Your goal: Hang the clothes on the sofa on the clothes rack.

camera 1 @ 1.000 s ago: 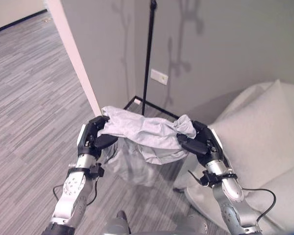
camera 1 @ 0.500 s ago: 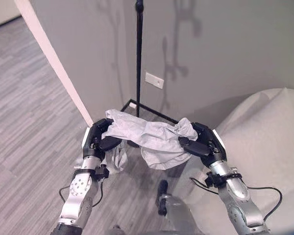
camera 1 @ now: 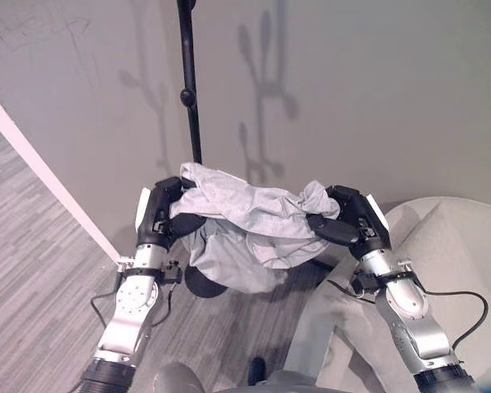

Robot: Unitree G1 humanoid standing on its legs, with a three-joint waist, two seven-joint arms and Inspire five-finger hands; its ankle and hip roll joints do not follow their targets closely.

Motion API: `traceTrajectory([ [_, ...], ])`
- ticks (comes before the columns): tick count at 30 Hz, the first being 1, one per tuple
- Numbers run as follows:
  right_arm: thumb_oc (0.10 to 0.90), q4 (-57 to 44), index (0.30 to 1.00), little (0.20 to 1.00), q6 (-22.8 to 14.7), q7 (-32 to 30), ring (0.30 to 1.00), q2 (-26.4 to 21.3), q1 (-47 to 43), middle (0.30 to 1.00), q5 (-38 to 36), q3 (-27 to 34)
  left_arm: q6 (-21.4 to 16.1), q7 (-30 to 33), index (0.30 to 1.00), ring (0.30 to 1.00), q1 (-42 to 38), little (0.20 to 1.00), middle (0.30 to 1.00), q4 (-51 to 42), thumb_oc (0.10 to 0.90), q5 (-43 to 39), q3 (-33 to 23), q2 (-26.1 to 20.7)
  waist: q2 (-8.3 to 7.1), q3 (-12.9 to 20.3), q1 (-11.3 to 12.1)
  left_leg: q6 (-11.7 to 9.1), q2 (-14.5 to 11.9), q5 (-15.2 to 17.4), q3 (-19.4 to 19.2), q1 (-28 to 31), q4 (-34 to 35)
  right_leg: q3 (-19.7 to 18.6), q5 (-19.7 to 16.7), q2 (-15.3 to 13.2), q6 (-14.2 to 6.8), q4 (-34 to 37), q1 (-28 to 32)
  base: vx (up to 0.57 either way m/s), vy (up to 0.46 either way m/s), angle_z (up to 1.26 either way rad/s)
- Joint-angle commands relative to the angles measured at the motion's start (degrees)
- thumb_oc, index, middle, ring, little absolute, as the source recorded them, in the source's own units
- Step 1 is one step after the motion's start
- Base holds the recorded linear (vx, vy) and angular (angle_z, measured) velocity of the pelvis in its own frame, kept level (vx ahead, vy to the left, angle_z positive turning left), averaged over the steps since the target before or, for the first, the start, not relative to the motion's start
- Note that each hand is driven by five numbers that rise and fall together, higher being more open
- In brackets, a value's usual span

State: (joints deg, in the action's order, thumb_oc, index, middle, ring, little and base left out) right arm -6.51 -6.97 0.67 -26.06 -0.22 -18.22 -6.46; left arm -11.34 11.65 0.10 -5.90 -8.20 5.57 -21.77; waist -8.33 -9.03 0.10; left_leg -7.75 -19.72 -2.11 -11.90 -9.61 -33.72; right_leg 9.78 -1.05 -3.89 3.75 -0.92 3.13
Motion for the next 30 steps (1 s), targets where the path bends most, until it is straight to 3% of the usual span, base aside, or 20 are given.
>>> traceTrajectory([
  [1,0.4,-2.3,0.3,0.3,-7.46,-6.01,0.3,-4.24,-3.68,0.3,2.85,7.93,-10.18,9.15,0.3,0.3,-5.39,0.3,0.3,-8.21,0.4,1.23,-14.11,-2.29,1.97,2.39,0.51,1.4,-0.34,-2.27,0.12,5.2,10.01,5.1,4.8,-0.42,-5.62,2.06,4.09,0.38,0.41,-0.36],
  [2,0.4,-1.66,0.3,0.3,-7.96,-11.09,0.3,-4.74,-7.87,0.3,7.01,9.07,-10.18,12.43,0.3,0.3,-9.33,0.3,0.3,-7.07,0.4,4.42,-14.7,-4.45,4.38,3.58,1.6,-0.97,2.77,-4.93,6.27,6.23,30.22,2.55,6.83,-0.78,-7.08,1.98,6.13,0.4,0.379,-0.03],
  [3,0.4,-1.6,0.3,0.3,-8.09,-12.82,0.3,-4.89,-9.25,0.3,9.06,9.32,-10.22,13.62,0.3,0.3,-10.57,0.3,0.3,-6.15,0.4,5.82,-14.43,-4.97,4.91,3.76,2.03,-1.97,3.83,-5.52,8.99,6.04,33.23,1.61,7.5,-0.76,-7.21,1.83,7.03,0.39,0.387,-0.06],
  [4,0.4,-1.52,0.3,0.3,-8.09,-13.02,0.3,-4.86,-9.5,0.3,9.26,9.35,-10.36,13.87,0.3,0.3,-11.02,0.3,0.3,-5.82,0.4,6.01,-14.26,-5.02,4.93,3.52,1.94,-1.92,3.89,-6.35,9.11,6.16,33.97,1.79,7.24,-0.75,-7.2,1.84,6.93,0.22,0.228,-0.49],
  [5,0.4,-2.15,0.3,0.3,-8.25,-16.48,0.3,-5.09,-12.52,0.3,13.96,10.03,-9.97,15.85,0.3,0.3,-13.72,0.3,0.3,-5.16,0.4,10.44,-13.15,-6.02,6.28,3.92,1.83,-2.76,5.47,-6.25,12.22,5.5,36.25,0.04,8.14,-0.97,-7.6,0.76,7.98,0.2,0.254,-1.02],
  [7,0.4,-4.2,0.3,0.3,-7.46,-21.57,0.3,-4.9,-12.82,0.3,18.74,14.45,-10.0,16.85,0.3,0.3,-17.62,0.3,0.3,-5.22,0.4,13.64,-11.6,-6.91,7.26,5.1,0.22,-3.05,5.73,-5.74,8.62,6.65,36.95,0.11,9.32,-1.76,-8.06,-0.4,9.04,0.31,0.318,-0.77],
  [8,0.4,-4.77,0.3,0.3,-7.39,-23.38,0.3,-4.99,-13.74,0.3,21.31,14.9,-9.47,17.13,0.3,0.3,-18.9,0.3,0.3,-5.24,0.4,15.0,-10.85,-7.63,7.65,6.03,-0.03,-2.69,6.44,-5.34,8.78,7.53,37.44,-0.26,9.43,-2.2,-8.39,-0.59,9.12,0.23,0.302,0.03],
  [12,0.4,-8.36,0.3,0.3,-4.82,-31.16,0.3,-3.06,-16.71,0.3,29.55,18.44,-9.53,19.48,0.3,0.3,-24.23,0.3,0.3,-7.26,0.4,18.55,-8.25,-7.98,7.43,7.85,-0.69,-0.03,9.7,-3.92,5.6,10.77,38.42,-1.46,8.63,-5.12,-10.51,-3.64,7.32,0.16,0.238,-0.09],
  [16,0.4,-10.76,0.3,0.3,-3.34,-34.56,0.3,-1.54,-17.79,0.3,33.16,19.94,-10.44,21.01,0.3,0.3,-25.14,0.3,0.3,-12.32,0.4,17.95,-8.59,-6.59,7.18,8.72,-1.09,2.02,11.3,-2.36,3.45,12.69,38.56,-3.41,8.18,-6.44,-11.69,-5.49,5.63,0.1,0.145,-0.25],
  [21,0.4,-12.98,0.3,0.3,-3.66,-33.12,0.3,-1.07,-17.67,0.3,32.97,20.66,-10.84,21.17,0.3,0.3,-25.38,0.3,0.3,-14.64,0.4,17.1,-9.49,-6.07,6.79,9.93,-1.53,3.12,12.25,-0.76,2.06,14.56,38.66,-4.33,7.62,-7.41,-12.58,-5.19,5.63,0.07,0.07,-0.33],
  [30,0.4,-1.36,0.3,0.3,-5.82,-29.17,0.3,-6.71,-24.76,0.3,22.48,14.9,-8.63,23.15,0.3,0.3,-34.12,0.3,0.3,-3.74,0.4,20.56,-7.45,-10.64,5.79,11.06,-0.32,2.57,11.97,0.13,0.54,15.66,38.72,-2.85,6.61,-8.14,-13.36,-0.97,7.52,0.01,-0.011,-0.18],
])
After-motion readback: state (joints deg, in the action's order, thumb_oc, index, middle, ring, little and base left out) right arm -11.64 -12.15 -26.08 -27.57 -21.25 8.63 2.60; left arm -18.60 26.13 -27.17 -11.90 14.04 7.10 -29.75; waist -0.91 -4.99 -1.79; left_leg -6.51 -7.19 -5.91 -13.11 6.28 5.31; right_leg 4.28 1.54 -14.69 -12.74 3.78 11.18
